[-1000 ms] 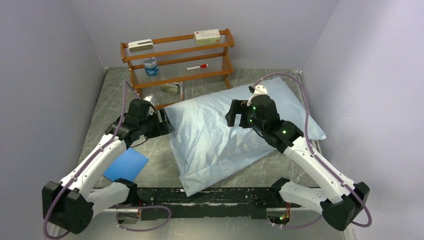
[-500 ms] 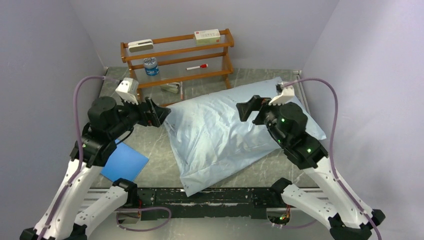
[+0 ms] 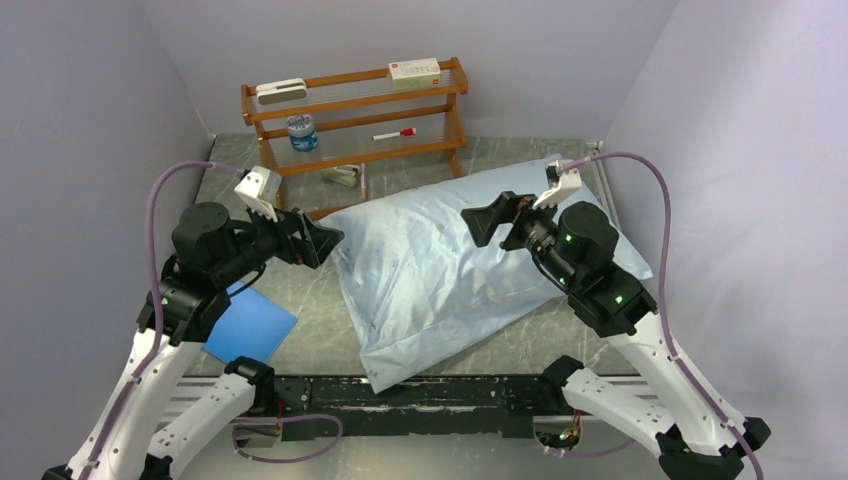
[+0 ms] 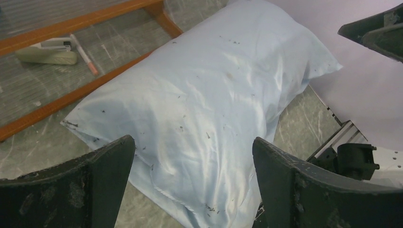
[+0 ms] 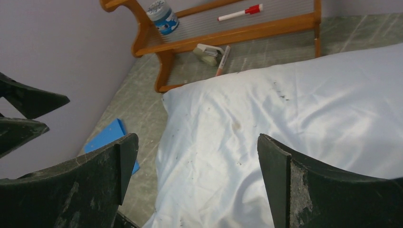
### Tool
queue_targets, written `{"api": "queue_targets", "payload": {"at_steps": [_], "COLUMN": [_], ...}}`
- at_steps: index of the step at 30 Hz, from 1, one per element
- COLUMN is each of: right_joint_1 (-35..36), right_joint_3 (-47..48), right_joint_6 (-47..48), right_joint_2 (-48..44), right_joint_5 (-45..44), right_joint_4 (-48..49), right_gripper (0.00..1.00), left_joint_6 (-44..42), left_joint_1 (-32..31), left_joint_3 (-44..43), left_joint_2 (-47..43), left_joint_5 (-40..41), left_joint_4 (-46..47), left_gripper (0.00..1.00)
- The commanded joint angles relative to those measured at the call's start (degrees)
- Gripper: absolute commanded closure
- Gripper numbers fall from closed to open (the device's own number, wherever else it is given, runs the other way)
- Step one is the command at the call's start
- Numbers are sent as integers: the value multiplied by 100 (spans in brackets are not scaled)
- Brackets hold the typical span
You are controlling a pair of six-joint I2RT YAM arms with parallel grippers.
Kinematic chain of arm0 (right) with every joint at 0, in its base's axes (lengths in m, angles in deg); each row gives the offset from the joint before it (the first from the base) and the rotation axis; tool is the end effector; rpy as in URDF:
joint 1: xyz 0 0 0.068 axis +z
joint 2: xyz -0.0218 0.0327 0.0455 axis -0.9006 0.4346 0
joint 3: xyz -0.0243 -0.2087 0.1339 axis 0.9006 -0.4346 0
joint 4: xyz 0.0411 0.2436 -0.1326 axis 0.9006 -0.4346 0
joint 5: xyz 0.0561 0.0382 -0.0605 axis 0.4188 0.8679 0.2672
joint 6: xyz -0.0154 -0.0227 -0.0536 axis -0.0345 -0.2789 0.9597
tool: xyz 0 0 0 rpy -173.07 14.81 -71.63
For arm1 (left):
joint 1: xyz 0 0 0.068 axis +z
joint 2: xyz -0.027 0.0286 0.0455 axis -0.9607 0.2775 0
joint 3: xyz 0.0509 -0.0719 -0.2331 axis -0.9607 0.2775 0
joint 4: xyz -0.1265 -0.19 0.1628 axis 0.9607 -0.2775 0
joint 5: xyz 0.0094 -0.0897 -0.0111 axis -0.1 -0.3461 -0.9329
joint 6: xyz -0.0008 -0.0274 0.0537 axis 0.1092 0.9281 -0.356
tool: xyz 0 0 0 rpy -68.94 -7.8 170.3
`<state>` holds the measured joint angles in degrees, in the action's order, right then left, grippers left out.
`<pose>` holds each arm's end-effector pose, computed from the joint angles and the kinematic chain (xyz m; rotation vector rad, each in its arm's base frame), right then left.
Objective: Put the pillow into the pillowcase
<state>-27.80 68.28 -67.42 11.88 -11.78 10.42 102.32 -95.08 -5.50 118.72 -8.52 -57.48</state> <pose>0.1738 0.1219 0.3938 -0.0882 1.7516 0.6940 0.1737 -0.0817 0.3856 0.2861 1.8074 -0.7472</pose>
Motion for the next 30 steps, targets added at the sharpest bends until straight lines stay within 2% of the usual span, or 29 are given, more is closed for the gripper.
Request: {"api": "queue_targets", "payload": {"at_steps": [1, 30], "right_joint_1": [13, 5], "right_joint_3": [-5, 105], "right_joint_6": [-140, -172], "right_joint_2": [-72, -186], "right_joint_5": [298, 189], "right_joint_4": [68, -121], "right_gripper": [0, 0], "left_joint_6": [15, -11], "left_joint_1": [18, 20], "left_joint_3": [157, 160], "left_joint_2": [-193, -243], "left_joint_5": [-246, -378], "left_joint_4": [157, 170], "left_gripper": [2, 2]}}
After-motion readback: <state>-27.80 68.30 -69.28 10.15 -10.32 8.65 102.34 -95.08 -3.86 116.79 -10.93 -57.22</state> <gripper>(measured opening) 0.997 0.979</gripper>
